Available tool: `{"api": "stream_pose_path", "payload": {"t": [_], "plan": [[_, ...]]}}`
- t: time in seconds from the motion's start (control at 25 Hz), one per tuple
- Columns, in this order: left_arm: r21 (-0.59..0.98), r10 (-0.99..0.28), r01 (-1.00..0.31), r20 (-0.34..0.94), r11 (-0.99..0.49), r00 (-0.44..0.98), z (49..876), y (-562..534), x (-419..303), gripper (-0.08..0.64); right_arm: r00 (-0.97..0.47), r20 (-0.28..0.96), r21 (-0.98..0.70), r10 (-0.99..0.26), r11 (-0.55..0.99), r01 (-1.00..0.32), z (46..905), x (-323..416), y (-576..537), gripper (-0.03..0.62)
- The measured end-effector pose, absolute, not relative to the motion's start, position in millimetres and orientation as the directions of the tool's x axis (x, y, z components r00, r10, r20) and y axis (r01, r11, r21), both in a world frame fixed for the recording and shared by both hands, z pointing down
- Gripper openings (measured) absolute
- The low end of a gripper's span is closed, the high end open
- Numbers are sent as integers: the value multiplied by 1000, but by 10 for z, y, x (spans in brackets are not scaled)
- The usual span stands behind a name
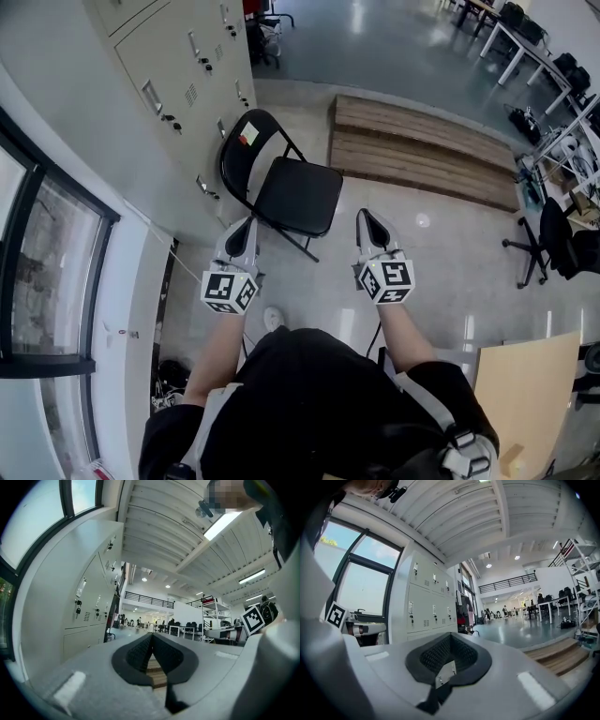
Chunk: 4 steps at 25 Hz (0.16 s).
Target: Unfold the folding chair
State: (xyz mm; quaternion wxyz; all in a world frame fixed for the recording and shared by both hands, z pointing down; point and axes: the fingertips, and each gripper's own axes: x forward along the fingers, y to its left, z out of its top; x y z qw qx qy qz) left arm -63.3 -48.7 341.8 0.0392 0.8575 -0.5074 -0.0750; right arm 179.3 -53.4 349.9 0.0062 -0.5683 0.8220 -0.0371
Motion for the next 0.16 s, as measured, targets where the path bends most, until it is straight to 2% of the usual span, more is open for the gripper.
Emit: {"api": "stream_pose_path", "payload": {"t": [0.16], "plan": [[141, -876, -864, -87, -483, 475, 3420, -540, -642, 0, -365, 33, -71, -930, 362, -929, 3509, 1696, -602, 5]]}}
